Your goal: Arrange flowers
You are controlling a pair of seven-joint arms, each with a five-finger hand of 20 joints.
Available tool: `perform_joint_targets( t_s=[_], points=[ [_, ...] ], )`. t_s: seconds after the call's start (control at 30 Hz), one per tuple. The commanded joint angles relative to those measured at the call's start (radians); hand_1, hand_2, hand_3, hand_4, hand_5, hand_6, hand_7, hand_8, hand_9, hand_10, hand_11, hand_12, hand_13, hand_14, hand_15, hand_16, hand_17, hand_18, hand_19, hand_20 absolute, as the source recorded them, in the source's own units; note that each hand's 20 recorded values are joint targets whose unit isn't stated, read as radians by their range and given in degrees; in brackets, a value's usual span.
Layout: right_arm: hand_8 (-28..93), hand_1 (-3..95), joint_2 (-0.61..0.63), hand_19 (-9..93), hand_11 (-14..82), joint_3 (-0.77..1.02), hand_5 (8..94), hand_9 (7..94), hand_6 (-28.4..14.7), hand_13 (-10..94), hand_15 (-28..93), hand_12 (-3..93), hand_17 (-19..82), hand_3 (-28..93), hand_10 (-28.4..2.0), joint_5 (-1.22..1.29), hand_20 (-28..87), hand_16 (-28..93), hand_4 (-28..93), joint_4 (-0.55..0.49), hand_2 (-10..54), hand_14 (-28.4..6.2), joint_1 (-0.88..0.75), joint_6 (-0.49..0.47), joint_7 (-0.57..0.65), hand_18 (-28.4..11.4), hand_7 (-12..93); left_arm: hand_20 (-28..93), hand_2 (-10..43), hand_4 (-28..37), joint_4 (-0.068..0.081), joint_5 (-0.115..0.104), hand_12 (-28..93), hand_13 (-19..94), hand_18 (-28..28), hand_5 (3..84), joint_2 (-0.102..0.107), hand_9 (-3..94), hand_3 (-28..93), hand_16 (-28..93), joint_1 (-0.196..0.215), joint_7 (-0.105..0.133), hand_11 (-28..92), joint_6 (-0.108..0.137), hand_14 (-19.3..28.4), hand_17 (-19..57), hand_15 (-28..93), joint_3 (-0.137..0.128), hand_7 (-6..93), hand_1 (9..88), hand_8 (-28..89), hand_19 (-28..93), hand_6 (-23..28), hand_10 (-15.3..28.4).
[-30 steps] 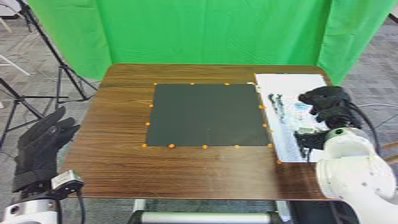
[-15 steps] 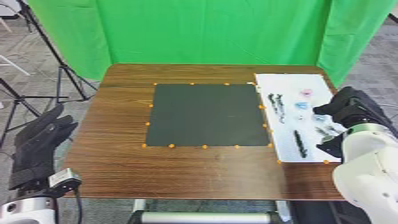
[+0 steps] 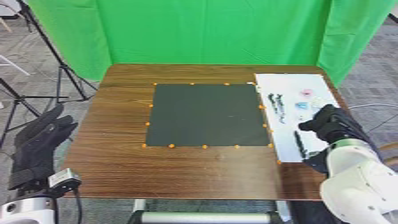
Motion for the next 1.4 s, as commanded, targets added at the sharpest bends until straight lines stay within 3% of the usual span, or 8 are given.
perform_joint_targets(
  t_s=[0.03, 0.2, 0.3, 0.6, 0.7, 0.77, 0.97, 1.4],
  points=[
    [-9, 36.7, -0.026, 93, 72.3, -0.032, 66.9, 78.3, -10.8, 85, 88, 36.6, 52, 72, -14.5, -0.019, 14, 28, -20, 0.003, -6.8, -7.6, -0.039, 0.024, 0.033, -21.7, 32, 1, 3.2, -20.1, 0.001, -0.003, 7, 24, 21.7, 38.2, 0.000, 36.1, 81, -16, 0.009, 0.000, 34, -0.010, 26.7, -9.0, 60, -0.003, 15.5, 25.8, -11, 57, 8.2, 19.5],
    [-9, 36.8, -0.040, 93, 72.1, -0.059, 66.9, 78.3, -10.9, 85, 88, 36.3, 51, 72, -14.5, -0.019, 14, 28, -20, 0.027, -6.8, -7.6, -0.025, 0.008, 0.035, -21.7, 32, 1, 3.2, -20.0, 0.001, -0.013, 7, 25, 21.7, 38.2, 0.010, 36.2, 81, -16, 0.005, 0.010, 34, -0.004, 26.8, -9.0, 61, 0.003, 15.5, 25.8, -11, 58, 8.2, 19.5],
    [-9, 36.9, -0.040, 93, 72.0, -0.086, 66.9, 78.3, -10.9, 85, 87, 36.2, 51, 72, -14.6, -0.025, 13, 28, -20, 0.043, -6.8, -7.7, -0.012, 0.014, 0.042, -21.6, 32, 1, 3.2, -20.1, 0.002, -0.002, 7, 24, 21.7, 38.1, 0.004, 36.2, 81, -16, -0.003, -0.002, 34, -0.009, 26.8, -9.0, 61, 0.003, 15.6, 25.8, -11, 58, 8.2, 19.5],
    [-9, 37.2, -0.019, 93, 71.6, -0.187, 66.1, 78.1, -11.2, 85, 87, 35.7, 51, 73, -14.6, -0.109, 11, 27, -20, 0.103, -6.9, -8.1, 0.049, 0.027, 0.099, -21.3, 32, 1, 3.2, -20.1, 0.004, -0.014, 7, 25, 21.7, 38.2, 0.013, 36.2, 81, -16, -0.009, 0.008, 34, -0.007, 26.8, -9.0, 61, 0.014, 15.6, 25.9, -11, 58, 8.2, 19.5],
    [-9, 37.7, -0.010, 93, 71.6, -0.213, 65.8, 78.0, -11.5, 85, 87, 35.5, 52, 73, -14.6, -0.132, 10, 27, -20, 0.112, -7.5, -8.1, 0.058, 0.037, 0.115, -21.0, 32, 1, 3.1, -20.1, 0.003, -0.007, 7, 25, 21.7, 38.2, 0.009, 36.2, 81, -16, -0.008, 0.001, 34, -0.010, 26.7, -9.0, 61, 0.013, 15.5, 25.7, -11, 58, 8.2, 19.5],
    [-9, 38.1, -0.004, 93, 71.5, -0.223, 65.6, 78.0, -11.7, 85, 87, 35.4, 52, 73, -14.6, -0.147, 10, 27, -20, 0.116, -7.8, -8.2, 0.063, 0.037, 0.124, -20.8, 31, 1, 3.1, -20.0, 0.002, -0.023, 7, 25, 21.7, 38.2, 0.016, 36.2, 81, -16, -0.003, 0.015, 34, -0.004, 26.7, -9.0, 61, 0.016, 15.6, 25.7, -11, 58, 8.3, 19.5],
    [-9, 38.7, 0.012, 93, 71.5, -0.248, 65.6, 78.1, -11.7, 85, 87, 35.0, 53, 73, -14.6, -0.183, 8, 27, -20, 0.129, -8.2, -8.1, 0.071, 0.041, 0.146, -20.4, 31, 1, 3.1, -20.0, 0.002, -0.026, 7, 25, 21.7, 38.2, 0.019, 36.2, 81, -16, -0.002, 0.018, 34, -0.003, 26.8, -9.0, 61, 0.014, 15.5, 25.7, -11, 58, 8.3, 19.5],
    [-8, 39.2, 0.005, 93, 71.6, -0.322, 65.8, 78.6, -11.9, 86, 87, 34.5, 54, 73, -14.4, -0.202, 6, 27, -20, 0.197, -8.6, -8.0, 0.128, 0.006, 0.179, -19.6, 30, 1, 3.2, -20.2, 0.007, -0.025, 7, 25, 21.8, 38.2, 0.024, 36.2, 81, -16, -0.018, 0.012, 34, -0.010, 26.8, -9.0, 61, 0.021, 15.5, 25.9, -11, 58, 8.2, 19.6]
  ],
)
